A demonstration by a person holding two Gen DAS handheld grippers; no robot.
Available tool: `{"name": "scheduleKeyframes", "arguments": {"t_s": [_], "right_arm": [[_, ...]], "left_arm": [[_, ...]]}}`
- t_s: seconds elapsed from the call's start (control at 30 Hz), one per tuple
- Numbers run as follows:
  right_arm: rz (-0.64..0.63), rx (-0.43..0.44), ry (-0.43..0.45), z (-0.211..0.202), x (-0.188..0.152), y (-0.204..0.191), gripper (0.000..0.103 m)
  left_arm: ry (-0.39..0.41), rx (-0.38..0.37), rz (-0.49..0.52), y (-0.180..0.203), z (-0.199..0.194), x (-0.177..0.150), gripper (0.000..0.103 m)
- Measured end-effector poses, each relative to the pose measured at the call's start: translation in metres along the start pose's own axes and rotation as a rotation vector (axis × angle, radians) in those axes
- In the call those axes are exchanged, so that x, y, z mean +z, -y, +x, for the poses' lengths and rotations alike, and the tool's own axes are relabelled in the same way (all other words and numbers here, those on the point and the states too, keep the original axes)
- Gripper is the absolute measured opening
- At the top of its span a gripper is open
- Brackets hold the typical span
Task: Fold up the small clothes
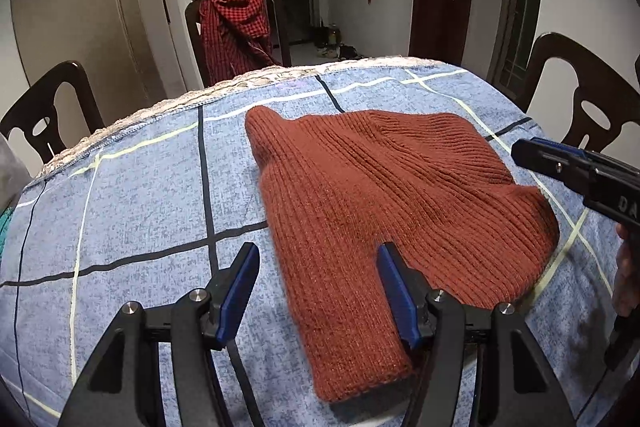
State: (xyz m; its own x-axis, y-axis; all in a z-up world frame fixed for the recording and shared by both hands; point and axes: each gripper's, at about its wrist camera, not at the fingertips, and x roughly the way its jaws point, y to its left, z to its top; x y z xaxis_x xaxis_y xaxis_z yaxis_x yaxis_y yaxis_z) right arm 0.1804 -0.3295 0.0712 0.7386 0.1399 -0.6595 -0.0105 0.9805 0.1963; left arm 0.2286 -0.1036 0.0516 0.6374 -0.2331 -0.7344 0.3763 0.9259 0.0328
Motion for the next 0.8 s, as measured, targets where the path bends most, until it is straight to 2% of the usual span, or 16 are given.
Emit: {"name": "scheduleKeyframes", "arguments": {"t_s": [0.1,0.2,0.43,0.53,0.6,0.67,0.73,0.8], "right_arm": [[-0.065,0.007,-0.017,0.008,-0.004,-0.014,0.039],[-0.133,-0.035,-0.052,0.023,-0.013,-0.024,0.039],[-0.095,0.003,-0.081,0.027,-0.018,-0.008,0.043],[-0.04,0.045,-0.082,0.02,-0.015,0.0,0.043],[-0.015,0.048,-0.082,0.016,-0.013,0.006,0.046],[0.001,0.031,-0.07,0.013,-0.012,0.01,0.054],[0.0,0.02,-0.098,0.016,-0.01,0.013,0.06],[0.04,0.083,-0.147,0.025,-0.007,0.019,0.061]], "left_arm": [[0.006,0.001,-0.006,-0.001,0.0,-0.002,0.064],[0.014,0.012,0.006,0.001,-0.001,-0.005,0.064],[0.015,-0.008,0.008,-0.002,0.0,-0.007,0.067],[0.014,-0.045,-0.014,-0.008,-0.001,-0.004,0.067],[0.001,-0.096,-0.052,-0.016,-0.001,0.0,0.068],[-0.025,-0.147,-0.1,-0.027,0.004,0.005,0.076],[-0.05,-0.175,-0.142,-0.036,0.01,0.009,0.077],[-0.067,-0.184,-0.185,-0.044,0.015,0.011,0.077]]}}
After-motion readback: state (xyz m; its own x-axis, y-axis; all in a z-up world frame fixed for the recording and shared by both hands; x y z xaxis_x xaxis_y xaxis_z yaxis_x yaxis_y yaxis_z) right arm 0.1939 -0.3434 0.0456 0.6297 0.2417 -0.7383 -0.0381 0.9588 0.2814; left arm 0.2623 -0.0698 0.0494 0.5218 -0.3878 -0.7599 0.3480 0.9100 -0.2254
